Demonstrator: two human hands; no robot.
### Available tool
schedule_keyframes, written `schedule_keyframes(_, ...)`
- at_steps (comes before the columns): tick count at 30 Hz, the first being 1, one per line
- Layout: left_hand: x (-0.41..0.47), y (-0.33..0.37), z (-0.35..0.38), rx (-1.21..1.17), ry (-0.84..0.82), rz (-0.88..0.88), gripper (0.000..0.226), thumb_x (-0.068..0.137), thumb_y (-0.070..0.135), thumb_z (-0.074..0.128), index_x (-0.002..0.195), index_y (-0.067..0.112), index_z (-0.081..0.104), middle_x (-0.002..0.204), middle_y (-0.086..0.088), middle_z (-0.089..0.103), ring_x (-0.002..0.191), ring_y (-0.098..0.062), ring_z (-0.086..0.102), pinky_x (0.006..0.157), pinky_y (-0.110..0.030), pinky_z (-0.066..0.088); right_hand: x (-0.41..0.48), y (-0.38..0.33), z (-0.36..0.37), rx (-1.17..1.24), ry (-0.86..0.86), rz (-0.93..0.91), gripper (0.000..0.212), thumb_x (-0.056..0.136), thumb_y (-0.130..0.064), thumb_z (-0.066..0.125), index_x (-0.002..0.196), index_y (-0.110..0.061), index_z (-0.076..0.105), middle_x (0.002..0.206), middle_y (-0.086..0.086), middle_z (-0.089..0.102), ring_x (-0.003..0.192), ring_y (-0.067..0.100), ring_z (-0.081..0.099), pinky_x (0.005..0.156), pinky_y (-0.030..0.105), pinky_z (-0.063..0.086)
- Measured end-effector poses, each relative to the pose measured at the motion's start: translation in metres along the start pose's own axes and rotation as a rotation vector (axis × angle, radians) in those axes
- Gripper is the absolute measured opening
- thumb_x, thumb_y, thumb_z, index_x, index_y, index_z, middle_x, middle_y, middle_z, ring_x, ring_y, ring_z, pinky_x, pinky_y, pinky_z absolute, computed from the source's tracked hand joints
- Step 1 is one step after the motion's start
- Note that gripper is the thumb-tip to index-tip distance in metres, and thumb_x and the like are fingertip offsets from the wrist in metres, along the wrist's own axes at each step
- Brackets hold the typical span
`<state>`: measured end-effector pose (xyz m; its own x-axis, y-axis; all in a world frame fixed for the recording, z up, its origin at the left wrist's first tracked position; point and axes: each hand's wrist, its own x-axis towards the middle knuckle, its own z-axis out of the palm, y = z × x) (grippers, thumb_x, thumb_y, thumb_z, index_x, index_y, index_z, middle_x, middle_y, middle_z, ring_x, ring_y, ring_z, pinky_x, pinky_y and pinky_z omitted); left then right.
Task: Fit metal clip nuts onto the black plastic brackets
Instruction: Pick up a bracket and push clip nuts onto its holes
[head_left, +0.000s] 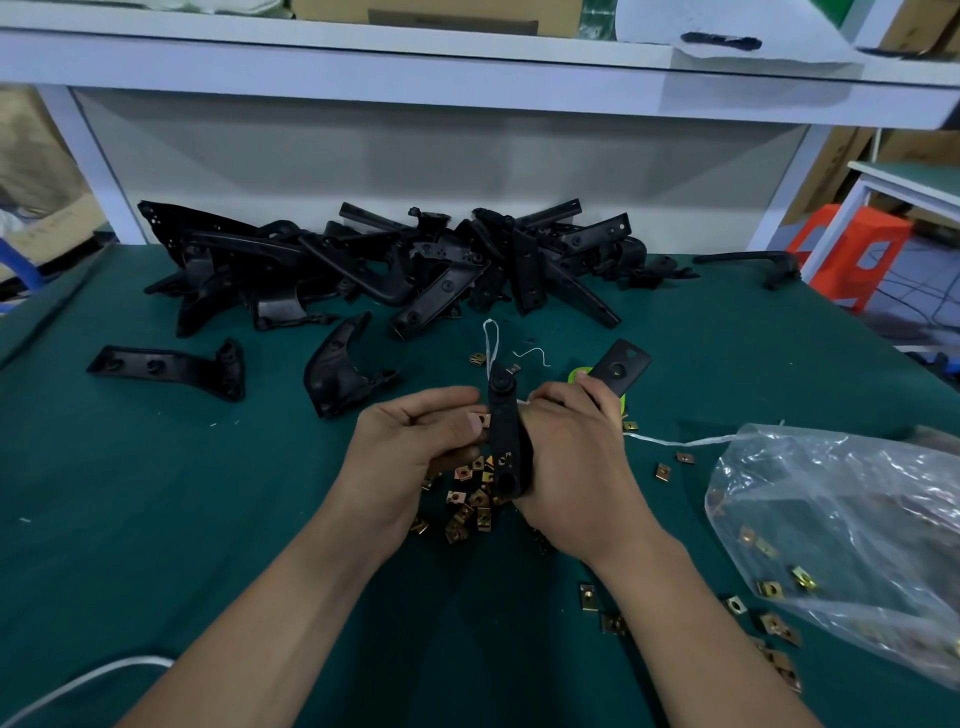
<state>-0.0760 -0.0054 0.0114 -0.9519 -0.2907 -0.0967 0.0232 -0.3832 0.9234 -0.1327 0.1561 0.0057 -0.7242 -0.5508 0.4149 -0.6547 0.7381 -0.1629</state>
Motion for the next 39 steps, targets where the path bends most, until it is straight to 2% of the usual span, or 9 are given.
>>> schedule_keyframes(4,0.0,-0.004,0.001,-0.082,0.075,-0.061,0.015,0.069,0.001,0.08,0.08,0.01,0.081,0.093,-0.015,0.079,0.075,-0.015,0.075,0.062,-0.019,0.058,0.0,-0.004,0.001,-0.061,-0.023,-0.002,0.017,0.066,-0.031,0.067,0.081,-0.033,0.059,0.076,-0.017,0.059,0.1,0.011,0.052,0.113,0.025,0.01)
schedule_keyframes(13,0.001,-0.008,0.008,-0.255,0.158,-0.158,0.018,0.078,-0.007,0.071,0.092,0.004,0.071,0.076,-0.006,0.077,0.064,-0.01,0.074,0.055,-0.016,0.056,-0.001,-0.009,0.004,-0.102,-0.042,-0.033,0.011,0.07,-0.028,0.063,0.081,-0.031,0.061,0.079,-0.014,0.063,0.106,0.015,0.052,0.116,0.034,0.017)
schedule_keyframes(17,-0.001,-0.004,0.005,-0.11,0.077,-0.12,0.028,0.066,0.005,0.077,0.093,0.005,0.074,0.085,-0.01,0.079,0.072,-0.014,0.076,0.061,-0.019,0.058,-0.002,-0.01,0.002,-0.138,-0.023,-0.012,0.008,0.076,-0.021,0.061,0.081,-0.026,0.064,0.082,-0.011,0.065,0.107,0.019,0.054,0.118,0.037,0.019)
schedule_keyframes(20,-0.003,-0.003,0.006,0.004,0.066,-0.11,0.016,0.083,-0.002,0.073,0.096,0.008,0.075,0.091,-0.011,0.079,0.078,-0.016,0.076,0.065,-0.021,0.059,-0.004,-0.015,0.001,-0.16,-0.047,0.012,0.012,0.071,-0.016,0.063,0.082,-0.022,0.064,0.086,-0.006,0.066,0.111,0.024,0.054,0.12,0.041,0.019)
schedule_keyframes(23,-0.006,-0.002,0.008,0.13,0.103,-0.069,0.015,0.09,0.004,0.072,0.1,0.014,0.076,0.091,-0.005,0.08,0.084,-0.013,0.076,0.069,-0.02,0.059,-0.005,-0.02,-0.001,-0.179,-0.052,0.042,0.018,0.063,-0.016,0.066,0.08,-0.02,0.061,0.085,-0.002,0.065,0.108,0.026,0.055,0.119,0.042,0.02)
schedule_keyframes(26,-0.014,-0.004,0.015,0.273,0.107,0.029,0.031,0.082,0.003,0.078,0.101,0.027,0.076,0.096,0.007,0.08,0.092,-0.004,0.074,0.076,-0.017,0.057,-0.006,-0.023,-0.004,-0.205,-0.046,0.074,0.018,0.064,-0.018,0.063,0.082,-0.019,0.062,0.085,0.0,0.066,0.103,0.027,0.055,0.118,0.041,0.019)
schedule_keyframes(31,-0.022,-0.006,0.025,0.262,0.029,0.073,0.049,0.079,-0.013,0.069,0.104,0.029,0.075,0.103,0.01,0.079,0.101,-0.002,0.072,0.082,-0.011,0.053,-0.006,-0.023,-0.004,-0.254,-0.093,0.09,0.022,0.067,-0.021,0.061,0.089,-0.021,0.061,0.093,-0.002,0.067,0.106,0.024,0.052,0.119,0.041,0.017)
schedule_keyframes(35,-0.016,0.002,0.023,0.23,0.038,0.056,0.036,0.089,-0.005,0.064,0.109,0.022,0.076,0.099,0.007,0.08,0.096,-0.003,0.074,0.074,-0.01,0.053,-0.003,-0.012,-0.005,-0.213,0.005,0.127,0.022,0.058,-0.017,0.063,0.078,-0.024,0.057,0.079,-0.007,0.063,0.094,0.022,0.057,0.11,0.036,0.025)
schedule_keyframes(39,-0.01,0.004,0.004,0.812,0.147,0.25,0.032,0.093,0.016,0.067,0.117,0.037,0.071,0.087,0.027,0.076,0.072,0.01,0.067,0.064,-0.007,0.046,-0.001,0.017,-0.014,-0.141,0.186,0.324,0.026,0.055,-0.01,0.066,0.07,-0.024,0.051,0.067,-0.008,0.054,0.085,0.025,0.056,0.106,0.039,0.028)
